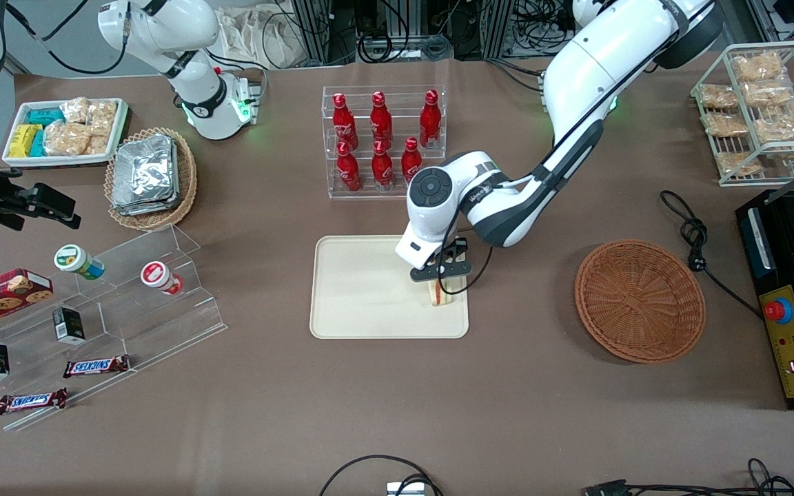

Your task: Place sandwich from basket to tray

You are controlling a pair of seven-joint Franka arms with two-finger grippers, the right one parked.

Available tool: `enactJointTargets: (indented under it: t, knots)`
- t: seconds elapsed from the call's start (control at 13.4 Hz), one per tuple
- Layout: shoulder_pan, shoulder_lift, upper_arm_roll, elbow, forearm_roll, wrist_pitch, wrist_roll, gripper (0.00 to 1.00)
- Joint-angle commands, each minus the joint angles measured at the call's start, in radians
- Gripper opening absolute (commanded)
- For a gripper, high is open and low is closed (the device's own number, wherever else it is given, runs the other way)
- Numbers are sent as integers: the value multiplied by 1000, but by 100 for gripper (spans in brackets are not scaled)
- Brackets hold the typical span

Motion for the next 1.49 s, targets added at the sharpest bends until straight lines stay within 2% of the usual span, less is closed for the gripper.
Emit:
enactJointTargets:
  t: [0.0, 0.3, 0.45, 0.6, 0.82, 1.04, 1.19, 1.27, 1.41]
  knots:
    - [-11, 30, 1, 32, 74, -13, -21, 100]
    - [18, -34, -5, 40, 44, -65, -15, 100]
    - [69, -115, -13, 60, -70, -131, 43, 100]
    - [128, -200, -11, 81, -182, -203, 173, 100]
    - [277, -325, -11, 80, -286, -292, 372, 100]
    - [406, -431, -2, 81, -354, -390, 595, 100]
    - [394, -502, 121, 75, -407, -456, 757, 100]
    - [359, -546, 201, 71, -452, -487, 875, 100]
    - [275, -606, 391, 68, -492, -540, 1044, 100]
